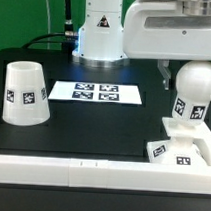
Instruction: Assemble lamp
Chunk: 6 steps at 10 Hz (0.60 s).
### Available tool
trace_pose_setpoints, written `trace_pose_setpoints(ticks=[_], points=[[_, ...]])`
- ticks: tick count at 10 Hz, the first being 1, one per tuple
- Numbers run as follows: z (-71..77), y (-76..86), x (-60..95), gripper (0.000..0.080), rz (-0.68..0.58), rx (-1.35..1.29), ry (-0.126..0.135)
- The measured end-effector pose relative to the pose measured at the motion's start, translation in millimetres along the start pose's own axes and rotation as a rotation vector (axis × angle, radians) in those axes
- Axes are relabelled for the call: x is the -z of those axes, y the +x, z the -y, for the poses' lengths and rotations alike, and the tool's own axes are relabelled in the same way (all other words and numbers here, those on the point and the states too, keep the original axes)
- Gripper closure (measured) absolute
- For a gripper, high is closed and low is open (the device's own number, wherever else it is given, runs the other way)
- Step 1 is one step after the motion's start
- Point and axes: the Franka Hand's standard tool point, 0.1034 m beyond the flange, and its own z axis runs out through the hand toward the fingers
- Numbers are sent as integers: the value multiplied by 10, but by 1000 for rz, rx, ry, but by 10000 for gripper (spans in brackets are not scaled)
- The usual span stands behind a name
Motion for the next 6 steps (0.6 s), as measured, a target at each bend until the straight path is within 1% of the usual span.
trace_pose_setpoints(ticks=[2, 4, 6], points=[[18, -4, -1, 222, 2, -207, 10], [27, 1, 2, 222, 11, -379, 27], [-7, 43, 9, 222, -8, -427, 40]])
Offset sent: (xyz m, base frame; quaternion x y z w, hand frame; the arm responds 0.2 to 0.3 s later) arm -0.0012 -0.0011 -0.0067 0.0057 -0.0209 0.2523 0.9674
